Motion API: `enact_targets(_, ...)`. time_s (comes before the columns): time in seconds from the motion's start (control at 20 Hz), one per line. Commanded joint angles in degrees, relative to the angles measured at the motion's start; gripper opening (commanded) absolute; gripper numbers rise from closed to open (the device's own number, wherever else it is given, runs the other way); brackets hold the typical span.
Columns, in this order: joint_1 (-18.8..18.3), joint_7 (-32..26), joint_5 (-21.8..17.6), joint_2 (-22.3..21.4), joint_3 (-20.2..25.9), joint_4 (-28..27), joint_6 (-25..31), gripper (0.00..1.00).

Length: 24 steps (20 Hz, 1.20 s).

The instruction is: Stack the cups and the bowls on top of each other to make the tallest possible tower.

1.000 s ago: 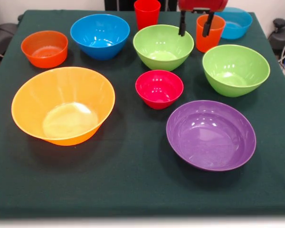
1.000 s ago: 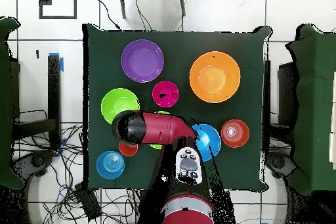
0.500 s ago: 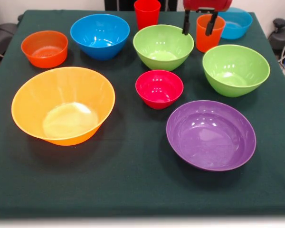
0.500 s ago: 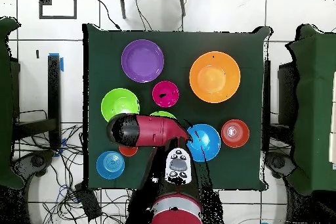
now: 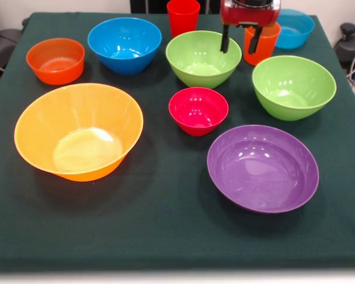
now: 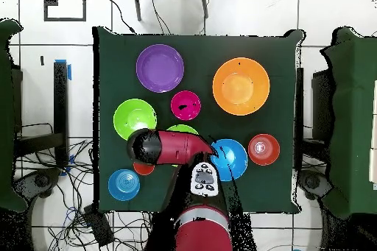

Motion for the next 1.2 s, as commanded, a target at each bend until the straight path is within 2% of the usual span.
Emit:
enact_targets(0.05,0.6,8.4,0.3,4.0,3.8,-2.4,-3.6,1.0)
enact_targets(0.35,2.8,8.8,0.0,5.1,1.7,-4.6,-2.7,1.0)
enact_targets(1.2,1.4,9.0,0.5,6.9,3.2,-4.0,-5.1,1.0)
